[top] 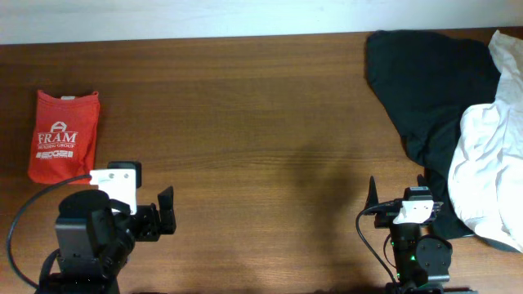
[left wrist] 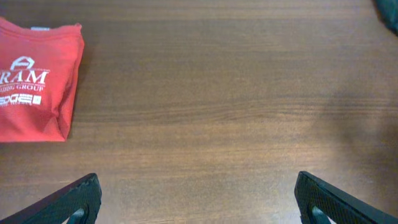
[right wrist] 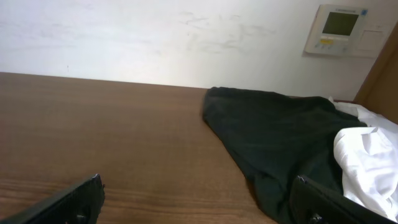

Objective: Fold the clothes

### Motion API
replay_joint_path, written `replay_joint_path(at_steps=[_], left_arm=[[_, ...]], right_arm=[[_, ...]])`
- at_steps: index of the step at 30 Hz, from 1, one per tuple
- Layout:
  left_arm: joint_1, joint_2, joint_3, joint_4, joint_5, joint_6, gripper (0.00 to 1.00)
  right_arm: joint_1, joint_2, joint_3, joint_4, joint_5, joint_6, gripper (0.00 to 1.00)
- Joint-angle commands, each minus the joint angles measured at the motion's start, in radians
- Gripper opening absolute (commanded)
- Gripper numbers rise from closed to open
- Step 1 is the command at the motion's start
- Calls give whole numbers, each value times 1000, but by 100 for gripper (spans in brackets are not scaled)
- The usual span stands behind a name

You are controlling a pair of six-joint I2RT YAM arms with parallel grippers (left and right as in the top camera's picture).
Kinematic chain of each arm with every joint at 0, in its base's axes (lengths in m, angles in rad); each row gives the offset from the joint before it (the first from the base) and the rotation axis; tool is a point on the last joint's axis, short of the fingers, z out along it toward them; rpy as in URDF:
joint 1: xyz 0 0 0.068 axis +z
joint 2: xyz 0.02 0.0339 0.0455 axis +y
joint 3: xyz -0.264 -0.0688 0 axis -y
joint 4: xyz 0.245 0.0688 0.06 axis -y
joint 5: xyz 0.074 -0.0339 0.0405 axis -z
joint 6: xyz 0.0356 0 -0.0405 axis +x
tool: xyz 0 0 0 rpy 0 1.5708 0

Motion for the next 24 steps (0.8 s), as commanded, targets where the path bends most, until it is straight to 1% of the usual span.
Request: replay_joint_path(at_steps=[1, 6, 10, 16, 24], left_arm=[[10, -13, -6, -8, -34, 13, 99], [45, -77, -70, 3, -47, 12, 99], [58, -174, -195, 96, -48, 13, 99], [58, -322, -433, 331, -47, 13, 99], [58, -512, -737, 734, -29, 22, 99]], right_arm=[[-7, -10, -8, -6, -13, -7, 99], [-7, -10, -8, -6, -13, -6, 99], [-7, -10, -8, -6, -13, -6, 99], [-7, -10, -8, -6, -13, -6, 99], [-7, -10, -8, -6, -13, -6, 99]])
